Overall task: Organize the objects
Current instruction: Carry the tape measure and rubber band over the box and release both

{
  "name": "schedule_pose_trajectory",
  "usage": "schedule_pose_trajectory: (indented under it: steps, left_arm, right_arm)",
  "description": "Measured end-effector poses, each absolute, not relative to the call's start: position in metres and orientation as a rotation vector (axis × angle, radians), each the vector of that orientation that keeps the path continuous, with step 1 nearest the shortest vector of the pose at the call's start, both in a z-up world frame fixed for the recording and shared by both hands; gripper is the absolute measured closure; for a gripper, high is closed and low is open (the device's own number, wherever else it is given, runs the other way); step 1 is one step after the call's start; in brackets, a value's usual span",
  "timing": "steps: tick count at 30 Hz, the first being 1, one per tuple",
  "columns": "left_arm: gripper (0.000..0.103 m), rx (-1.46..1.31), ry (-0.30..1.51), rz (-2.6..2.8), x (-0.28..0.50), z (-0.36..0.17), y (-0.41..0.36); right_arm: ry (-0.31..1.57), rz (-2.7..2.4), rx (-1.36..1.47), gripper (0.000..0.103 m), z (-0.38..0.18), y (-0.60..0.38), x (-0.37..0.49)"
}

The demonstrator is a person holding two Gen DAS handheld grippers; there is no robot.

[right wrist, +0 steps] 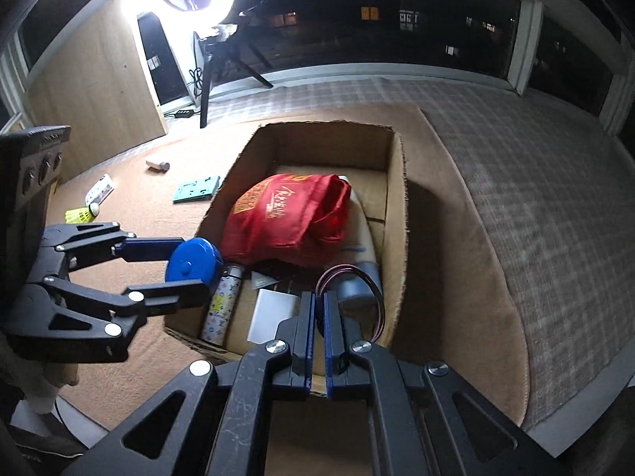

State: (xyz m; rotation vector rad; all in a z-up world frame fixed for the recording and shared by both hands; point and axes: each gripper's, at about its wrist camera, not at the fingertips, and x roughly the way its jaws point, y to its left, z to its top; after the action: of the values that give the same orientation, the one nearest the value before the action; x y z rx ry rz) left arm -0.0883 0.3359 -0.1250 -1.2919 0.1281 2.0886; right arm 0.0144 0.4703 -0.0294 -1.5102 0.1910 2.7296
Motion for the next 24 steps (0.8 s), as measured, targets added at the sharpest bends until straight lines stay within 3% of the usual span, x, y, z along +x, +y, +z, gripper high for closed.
schedule_pose_trajectory:
  steps: [18, 20, 24]
  left_arm:
    - [0.049, -1.315, 0.193, 2.102, -0.0931, -0.1331, 0.3454]
    - [0.049, -1.315, 0.192, 2.103, -0.0926, -0.1323, 0.3448]
    - [0.047, -1.306, 0.191, 2.1, -0.0901, -0.1295, 0.3433]
  right_arm:
    - [0.291, 2.729, -1.526, 0.098, -0.0367, 0.4761, 0.0146]
    - [0.293, 2.724, -1.519, 0.093, -0.0363, 0.476, 0.0148]
    - [0.281, 2.717, -1.503, 0.067, -0.0346, 0.4742, 0.0151]
